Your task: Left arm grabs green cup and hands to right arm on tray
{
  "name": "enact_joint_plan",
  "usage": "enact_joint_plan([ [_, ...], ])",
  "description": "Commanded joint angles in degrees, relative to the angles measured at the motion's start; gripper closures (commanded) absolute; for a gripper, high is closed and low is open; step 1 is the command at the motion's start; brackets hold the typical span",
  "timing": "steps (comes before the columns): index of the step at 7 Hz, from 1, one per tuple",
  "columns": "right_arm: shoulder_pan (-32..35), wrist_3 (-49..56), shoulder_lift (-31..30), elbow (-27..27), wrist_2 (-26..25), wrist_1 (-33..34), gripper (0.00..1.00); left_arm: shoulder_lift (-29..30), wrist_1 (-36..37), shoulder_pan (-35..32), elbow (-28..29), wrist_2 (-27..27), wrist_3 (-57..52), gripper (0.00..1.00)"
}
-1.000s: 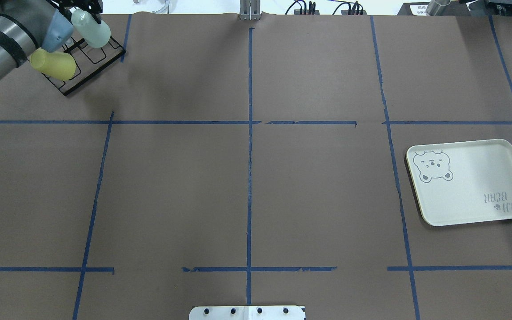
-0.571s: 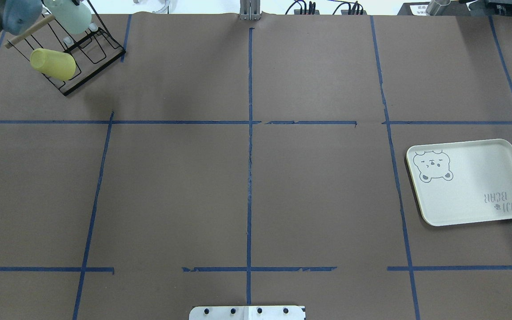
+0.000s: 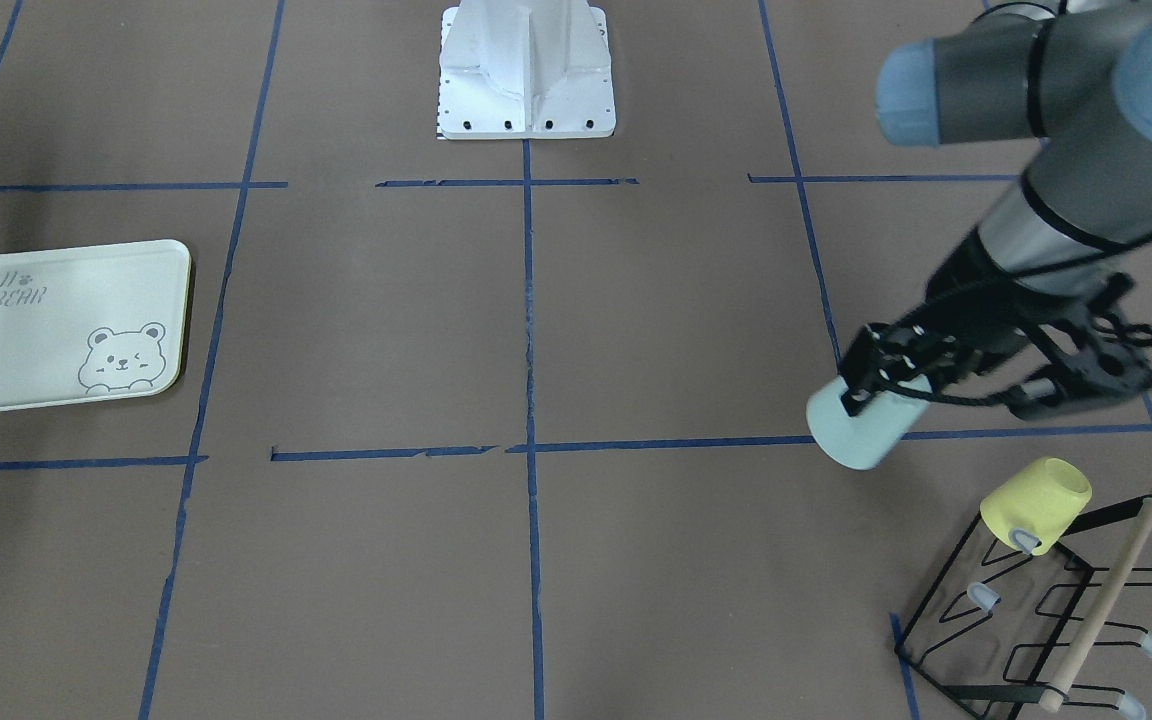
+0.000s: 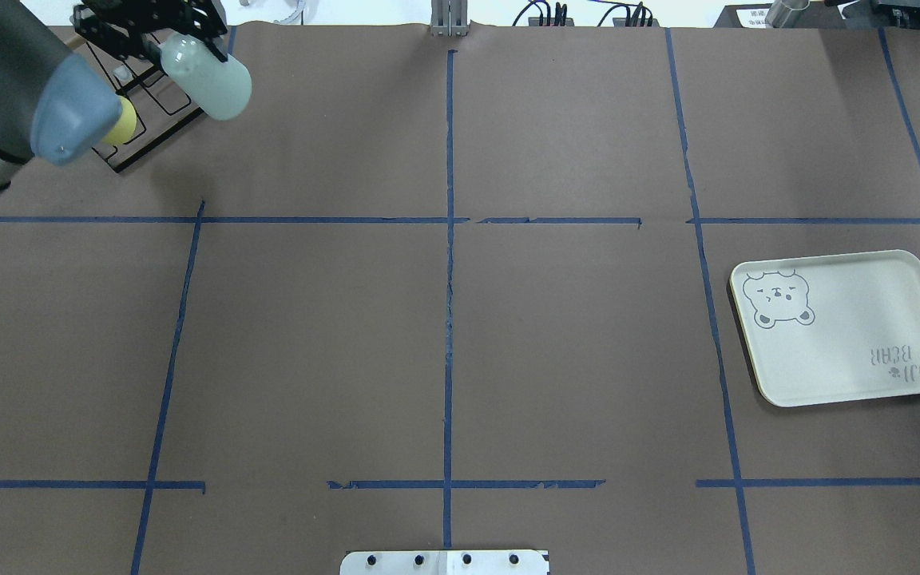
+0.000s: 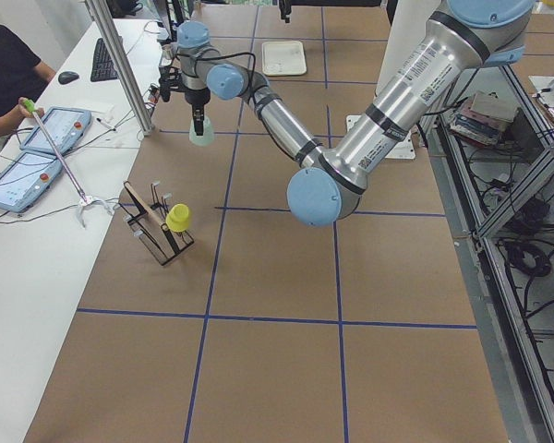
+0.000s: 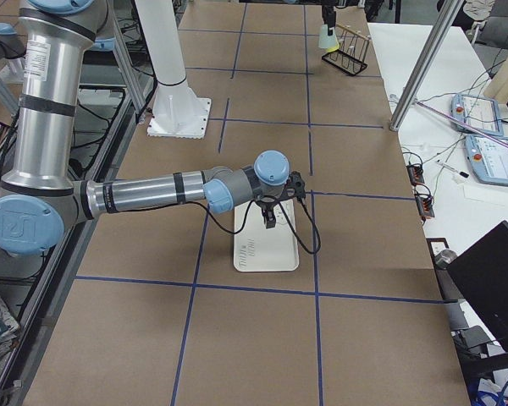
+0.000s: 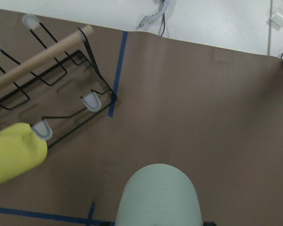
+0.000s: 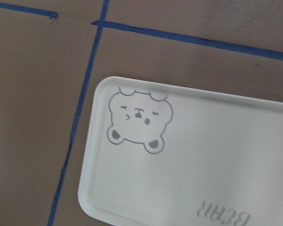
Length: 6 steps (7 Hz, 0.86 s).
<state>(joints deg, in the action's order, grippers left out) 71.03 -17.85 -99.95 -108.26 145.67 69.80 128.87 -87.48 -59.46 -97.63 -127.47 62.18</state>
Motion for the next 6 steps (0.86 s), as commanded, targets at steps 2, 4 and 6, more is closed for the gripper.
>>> enact_joint_plan([
  [2,-11.0,-32.0,7.9,-0.4,-2.8,-19.4,0.0,-1.2,-18.1,14.3,-6.3,0.4,30.6,0.97],
  [4,-18.6,-56.7,16.9,-0.3,-5.9,-31.9,0.0,-1.6,-35.1,18.8,-4.3,4.9,42.3,0.95],
  [6,-24.0,-71.9,22.1,-0.1,-10.6,-43.8,0.0,-1.6,-54.3,21.6,-0.9,10.2,52.4,0.94],
])
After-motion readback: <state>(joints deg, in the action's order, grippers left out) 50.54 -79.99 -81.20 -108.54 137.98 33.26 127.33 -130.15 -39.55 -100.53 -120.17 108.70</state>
